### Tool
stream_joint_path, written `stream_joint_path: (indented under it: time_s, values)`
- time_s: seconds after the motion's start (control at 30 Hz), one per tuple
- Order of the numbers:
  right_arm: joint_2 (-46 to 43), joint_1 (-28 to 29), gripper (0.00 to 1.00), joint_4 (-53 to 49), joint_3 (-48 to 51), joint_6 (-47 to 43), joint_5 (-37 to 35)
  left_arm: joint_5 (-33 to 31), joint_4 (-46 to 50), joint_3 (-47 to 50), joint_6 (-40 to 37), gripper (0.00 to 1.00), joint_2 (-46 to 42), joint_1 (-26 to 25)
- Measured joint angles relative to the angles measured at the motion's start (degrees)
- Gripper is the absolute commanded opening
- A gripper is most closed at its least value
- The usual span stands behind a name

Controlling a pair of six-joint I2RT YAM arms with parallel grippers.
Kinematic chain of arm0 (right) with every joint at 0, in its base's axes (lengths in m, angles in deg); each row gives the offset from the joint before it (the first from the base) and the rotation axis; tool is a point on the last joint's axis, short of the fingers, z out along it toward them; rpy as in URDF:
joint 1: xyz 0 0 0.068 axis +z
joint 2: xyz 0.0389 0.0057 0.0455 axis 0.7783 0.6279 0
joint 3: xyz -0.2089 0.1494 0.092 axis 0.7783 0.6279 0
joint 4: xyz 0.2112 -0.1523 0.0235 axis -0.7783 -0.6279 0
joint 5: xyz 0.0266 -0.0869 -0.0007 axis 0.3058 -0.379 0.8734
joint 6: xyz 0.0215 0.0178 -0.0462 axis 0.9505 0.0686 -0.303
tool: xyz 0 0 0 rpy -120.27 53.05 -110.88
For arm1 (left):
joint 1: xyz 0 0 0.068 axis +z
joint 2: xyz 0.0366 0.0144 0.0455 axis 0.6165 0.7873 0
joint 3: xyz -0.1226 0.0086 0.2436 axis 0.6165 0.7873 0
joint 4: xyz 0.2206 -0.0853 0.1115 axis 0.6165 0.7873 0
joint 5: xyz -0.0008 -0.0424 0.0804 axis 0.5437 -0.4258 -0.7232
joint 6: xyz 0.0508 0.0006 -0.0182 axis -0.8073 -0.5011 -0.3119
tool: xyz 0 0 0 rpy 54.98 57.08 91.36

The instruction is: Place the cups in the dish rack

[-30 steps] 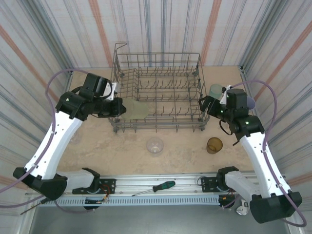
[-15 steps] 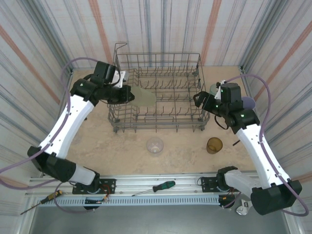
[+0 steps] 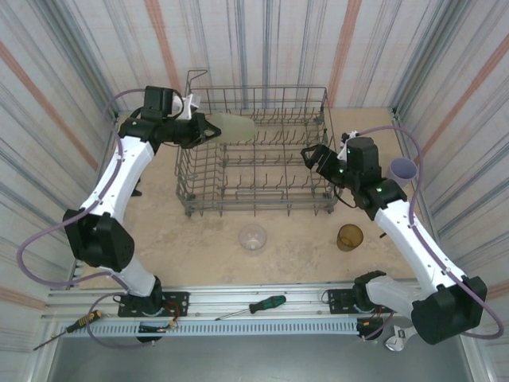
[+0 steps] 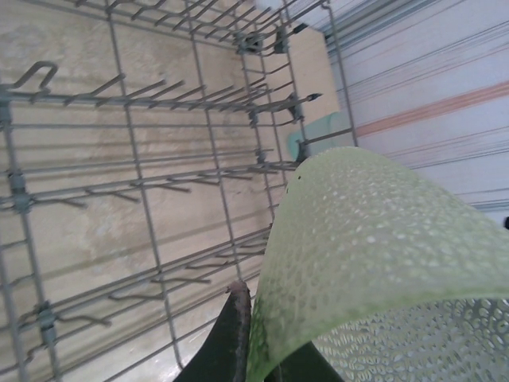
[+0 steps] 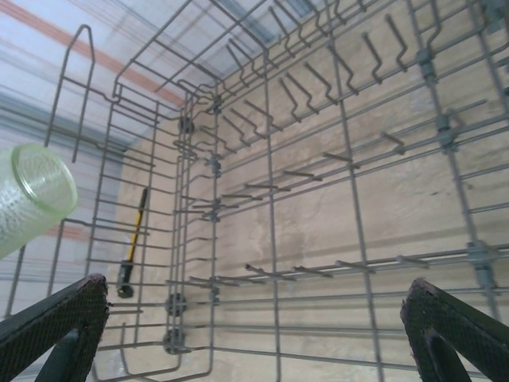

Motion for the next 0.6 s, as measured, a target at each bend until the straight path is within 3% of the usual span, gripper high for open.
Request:
stream_joint_path:
  time_s: [0.43, 0.6]
  values:
    - [8.8, 3.1, 0.99, 12.4, 0.2, 4.4, 3.7, 12.5, -14.8, 7.7, 4.5, 0.0, 2.1, 4.0]
    - [12.4, 3.8, 0.99, 23.0, 0.3, 10.3, 6.1, 14.0, -19.2, 10.7, 5.6, 0.0, 2.0, 5.3]
